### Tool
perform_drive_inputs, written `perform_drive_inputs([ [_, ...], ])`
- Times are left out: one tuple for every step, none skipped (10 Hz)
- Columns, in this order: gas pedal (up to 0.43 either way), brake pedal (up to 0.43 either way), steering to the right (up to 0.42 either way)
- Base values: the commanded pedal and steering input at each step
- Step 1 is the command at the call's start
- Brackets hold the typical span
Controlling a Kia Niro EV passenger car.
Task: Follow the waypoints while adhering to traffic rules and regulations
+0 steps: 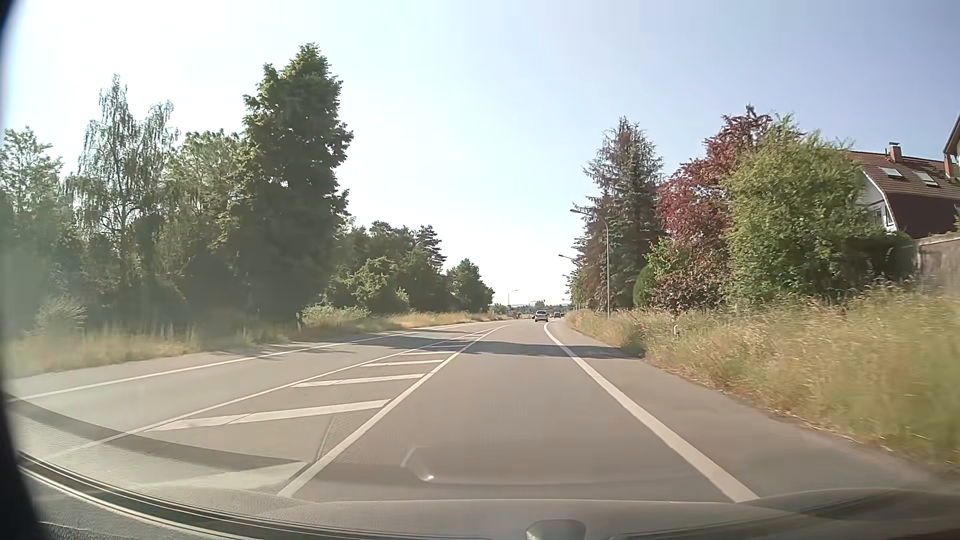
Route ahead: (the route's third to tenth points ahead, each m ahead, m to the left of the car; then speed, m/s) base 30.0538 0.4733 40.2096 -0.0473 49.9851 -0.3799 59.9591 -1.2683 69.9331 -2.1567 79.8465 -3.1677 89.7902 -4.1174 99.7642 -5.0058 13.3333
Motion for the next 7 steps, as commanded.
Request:
perform_drive_inputs([
  [0.059,0.03,0.005],
  [0.059,0.03,0.005],
  [0.059,0.03,0.005],
  [0.059,0.03,0.005],
  [0.059,0.03,0.005],
  [0.059,0.03,0.005],
  [0.059,0.03,0.005],
])
